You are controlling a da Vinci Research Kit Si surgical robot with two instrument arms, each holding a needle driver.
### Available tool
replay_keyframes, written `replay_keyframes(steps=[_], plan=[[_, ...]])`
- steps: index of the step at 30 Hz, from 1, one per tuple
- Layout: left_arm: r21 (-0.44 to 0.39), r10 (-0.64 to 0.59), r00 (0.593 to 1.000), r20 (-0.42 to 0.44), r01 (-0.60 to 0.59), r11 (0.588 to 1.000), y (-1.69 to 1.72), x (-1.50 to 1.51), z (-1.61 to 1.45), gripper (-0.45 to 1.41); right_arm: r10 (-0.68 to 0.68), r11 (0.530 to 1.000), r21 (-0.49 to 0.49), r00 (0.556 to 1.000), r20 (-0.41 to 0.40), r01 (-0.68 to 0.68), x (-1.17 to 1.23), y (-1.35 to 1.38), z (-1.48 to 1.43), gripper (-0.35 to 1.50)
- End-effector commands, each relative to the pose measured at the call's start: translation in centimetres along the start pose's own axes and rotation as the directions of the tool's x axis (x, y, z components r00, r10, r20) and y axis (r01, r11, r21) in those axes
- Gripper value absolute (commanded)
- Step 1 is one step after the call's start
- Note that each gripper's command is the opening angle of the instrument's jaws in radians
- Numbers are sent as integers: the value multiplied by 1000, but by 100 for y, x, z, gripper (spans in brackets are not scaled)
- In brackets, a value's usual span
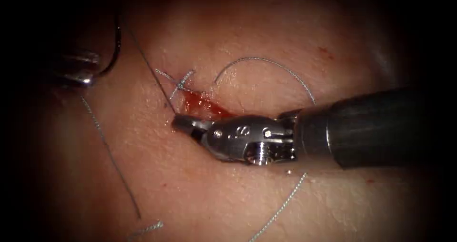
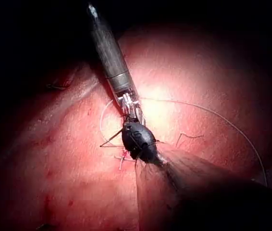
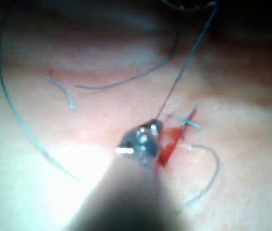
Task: Wound Closure
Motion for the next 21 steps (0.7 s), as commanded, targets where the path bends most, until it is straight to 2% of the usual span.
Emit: replay_keyframes(steps=[1, 4, 6, 9, 10, 13, 14, 19, 21], plan=[[1, 2, 1000, 1, -2, 1000, 0, -7, 7, -45, 7, 1000, 15, 1000, -3, -7, 2, -15, -10, -35], [6, 18, 1000, 4, -18, 1000, 4, -12, 10, -45, 19, 999, 35, 1000, -21, -19, 17, -35, -31, -35], [23, 38, 999, 14, -38, 999, 13, -20, 14, -45, 20, 998, 55, 999, -27, -19, 40, -64, -51, -35], [39, 44, 999, 17, -45, 998, 22, -28, 16, -45, 21, 998, 68, 999, -31, -19, 54, -80, -59, -35], [50, 53, 998, 19, -54, 997, 33, -38, 17, -45, 24, 997, 77, 999, -34, -21, 70, -99, -68, -35], [59, 65, 998, 26, -66, 996, 46, -52, 17, -45, 28, 996, 83, 999, -39, -25, 90, -121, -77, -35], [62, 69, 997, 29, -70, 996, 50, -58, 16, -45, 28, 996, 91, 999, -42, -24, 103, -134, -83, -35], [70, 63, 997, 33, -65, 995, 48, -57, 10, -45, 24, 993, 115, 998, -58, -18, 120, -155, -91, -33], [74, 60, 998, 30, -62, 995, 42, -50, 7, -45, 30, 996, 80, 998, -60, -25, 116, -148, -90, 98]])
